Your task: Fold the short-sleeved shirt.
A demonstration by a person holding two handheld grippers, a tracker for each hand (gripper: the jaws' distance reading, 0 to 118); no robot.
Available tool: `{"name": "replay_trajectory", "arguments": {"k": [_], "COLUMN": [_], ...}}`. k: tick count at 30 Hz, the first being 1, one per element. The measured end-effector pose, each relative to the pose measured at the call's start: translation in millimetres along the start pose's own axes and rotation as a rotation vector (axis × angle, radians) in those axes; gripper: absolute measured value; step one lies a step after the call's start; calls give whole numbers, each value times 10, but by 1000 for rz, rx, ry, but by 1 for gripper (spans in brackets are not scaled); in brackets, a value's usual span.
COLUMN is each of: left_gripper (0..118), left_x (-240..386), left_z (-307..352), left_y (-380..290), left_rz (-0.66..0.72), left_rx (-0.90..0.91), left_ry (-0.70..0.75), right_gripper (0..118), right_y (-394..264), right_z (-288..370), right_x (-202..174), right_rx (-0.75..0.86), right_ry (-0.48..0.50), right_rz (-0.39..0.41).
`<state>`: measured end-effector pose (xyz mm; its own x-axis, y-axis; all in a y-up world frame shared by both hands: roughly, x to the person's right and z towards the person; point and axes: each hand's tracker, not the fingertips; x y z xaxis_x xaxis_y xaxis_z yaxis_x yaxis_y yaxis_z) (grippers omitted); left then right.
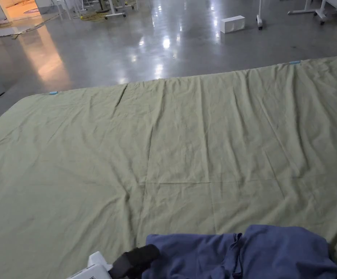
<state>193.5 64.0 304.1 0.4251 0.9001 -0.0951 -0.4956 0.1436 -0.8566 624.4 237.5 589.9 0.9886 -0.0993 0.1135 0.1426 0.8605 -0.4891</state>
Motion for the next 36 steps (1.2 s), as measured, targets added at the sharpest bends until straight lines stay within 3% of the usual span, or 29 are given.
{"name": "replay_trajectory", "arguments": {"k": [1,2,5,11,16,19,25,28,32,33,34,36], "left_gripper": [33,19,11,9,9,9,9,9,9,14,30,85], "left_x": [13,-20,-32,24,285,631,1197,1326,1318,1299,1301,1330], "left_z": [-91,-185,-218,511,1202,1241,253,-405,-1042,-1182,-1240,-1235], "left_y": [-42,-69,-68,299,633,556,-95,-482,-826,-865,-893,-910], "left_rz": [-4,-29,-7,1,-232,-305,-375,-382,-358,-348,-361,-413], "left_rx": [-18,-40,-24,129,183,169,-12,-124,-218,-253,-263,-281], "left_ry": [32,63,36,-46,113,85,-52,-57,21,83,129,118], "right_gripper": [0,0,0,0,0,0,0,0,0,0,0,0], "right_y": [3,11,46,79,48,23,-1,-13,-94,-119,-138,-174], "right_z": [9,13,16,-14,-121,-159,-57,46,170,190,197,201], "right_x": [0,-2,-22,-60,-125,-184,-220,-171,-10,36,72,139], "right_rx": [1,3,3,2,-6,-13,-9,-11,-23,-27,-32,-42], "right_ry": [0,3,7,15,59,78,84,30,-30,-40,-50,-67], "right_rz": [0,-2,4,8,7,14,36,68,36,24,15,3]}}
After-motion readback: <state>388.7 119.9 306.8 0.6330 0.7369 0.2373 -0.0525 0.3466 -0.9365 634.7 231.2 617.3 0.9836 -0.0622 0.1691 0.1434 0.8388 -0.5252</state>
